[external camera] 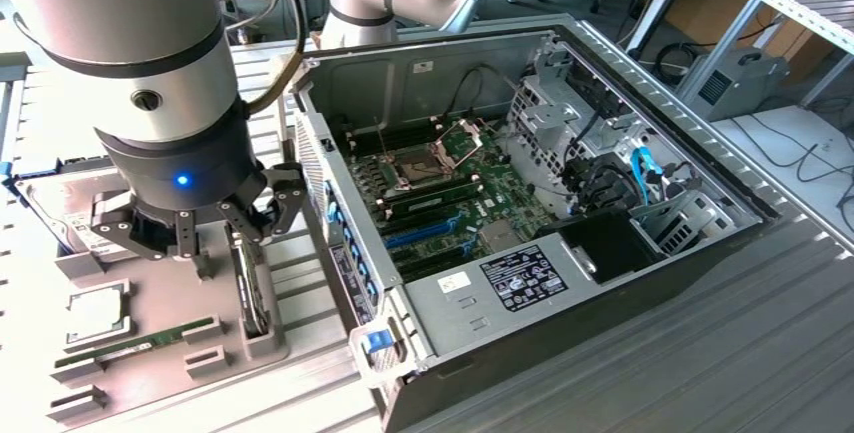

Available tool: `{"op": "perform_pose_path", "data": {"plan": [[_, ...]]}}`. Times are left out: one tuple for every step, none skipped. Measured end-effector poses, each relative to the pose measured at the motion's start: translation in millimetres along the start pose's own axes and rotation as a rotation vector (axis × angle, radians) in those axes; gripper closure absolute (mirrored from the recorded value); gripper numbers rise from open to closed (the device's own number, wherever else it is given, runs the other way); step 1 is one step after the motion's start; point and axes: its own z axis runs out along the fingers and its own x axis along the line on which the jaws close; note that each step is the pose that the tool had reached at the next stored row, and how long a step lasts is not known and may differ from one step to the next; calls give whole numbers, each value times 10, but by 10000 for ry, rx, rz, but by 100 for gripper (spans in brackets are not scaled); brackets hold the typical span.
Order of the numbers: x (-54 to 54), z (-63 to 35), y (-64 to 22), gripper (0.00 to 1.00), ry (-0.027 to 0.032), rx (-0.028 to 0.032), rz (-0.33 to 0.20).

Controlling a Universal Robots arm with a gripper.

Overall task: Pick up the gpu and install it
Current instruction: 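Pick up the gpu and move the gpu toward the slot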

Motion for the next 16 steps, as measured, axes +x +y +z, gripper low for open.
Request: {"op": "perform_pose_path", "data": {"plan": [[0, 3, 0, 52, 0, 0, 0], [0, 6, 0, 52, 0, 0, 0], [0, 9, 0, 52, 0, -1, 0], [0, 12, -1, 52, 0, 0, 0], [0, 15, -1, 52, 0, -1, 0], [1, 18, -1, 52, -1, 0, 0], [1, 20, -1, 52, 0, 0, 0], [1, 24, -1, 52, 0, 0, 0], [1, 27, -1, 52, 0, 0, 0], [1, 30, -1, 52, 0, 0, 0], [1, 32, -1, 52, 0, 0, 0], [1, 36, -1, 52, -1, 0, 0], [1, 38, -1, 52, 0, 0, 0], [1, 41, -1, 52, 0, 0, 0], [1, 44, -2, 52, 0, 0, 0], [1, 46, -1, 52, 0, 0, 0]]}}
